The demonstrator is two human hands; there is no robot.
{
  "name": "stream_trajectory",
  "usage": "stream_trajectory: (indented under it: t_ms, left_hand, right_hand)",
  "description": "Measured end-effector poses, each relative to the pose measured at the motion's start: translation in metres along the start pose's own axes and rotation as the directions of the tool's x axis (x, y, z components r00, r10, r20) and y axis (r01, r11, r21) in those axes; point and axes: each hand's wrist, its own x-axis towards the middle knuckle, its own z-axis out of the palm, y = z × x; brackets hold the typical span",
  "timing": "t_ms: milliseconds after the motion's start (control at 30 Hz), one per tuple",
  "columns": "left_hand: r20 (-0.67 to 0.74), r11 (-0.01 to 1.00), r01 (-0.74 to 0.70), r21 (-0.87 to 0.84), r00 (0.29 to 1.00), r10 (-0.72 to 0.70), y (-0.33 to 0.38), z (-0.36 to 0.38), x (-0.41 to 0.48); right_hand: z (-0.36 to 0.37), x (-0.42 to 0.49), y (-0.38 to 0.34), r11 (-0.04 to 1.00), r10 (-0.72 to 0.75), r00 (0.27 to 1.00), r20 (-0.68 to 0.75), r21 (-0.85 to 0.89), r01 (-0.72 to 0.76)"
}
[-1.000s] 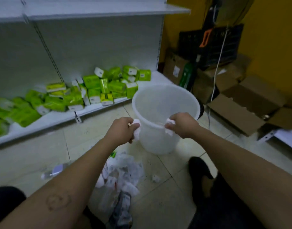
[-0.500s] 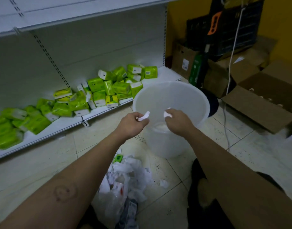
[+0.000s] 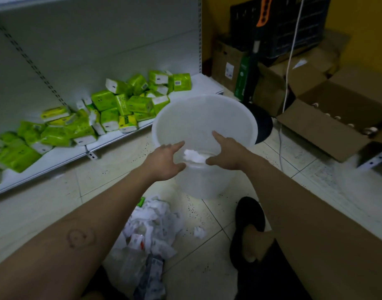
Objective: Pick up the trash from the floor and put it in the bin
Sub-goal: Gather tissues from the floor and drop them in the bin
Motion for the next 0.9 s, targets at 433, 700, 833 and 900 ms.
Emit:
stream_trajectory:
  t_ms: [433,700,833,900]
  left_hand:
    - [-0.119,0.973,0.222,0.059,0.970,-0.214,-0.056,-0.022,-0.182]
    - [-0.009,0.934,0.343,0.104,0.939,-0.344,-0.097,-0.009,-0.244]
    - [0.072,0.924,0.373,0.088,0.923,-0.379,-0.111,0.012,-0.233]
    - [0.135,0.920,0.387,0.066,0.910,-0.393,-0.118,0.028,-0.223]
  right_hand:
    - [0.081,-0.102,-0.091,0.916,-0.277,0.954,0.113,-0.269,0.297]
    - [0.136,-0.139,-0.097,0.867,-0.241,0.938,0.250,-0.380,0.324]
    - [0.144,-0.132,-0.089,0.862,-0.213,0.949,0.234,-0.412,0.295]
    - [0.147,-0.126,-0.081,0.866,-0.175,0.959,0.224,-0.428,0.258]
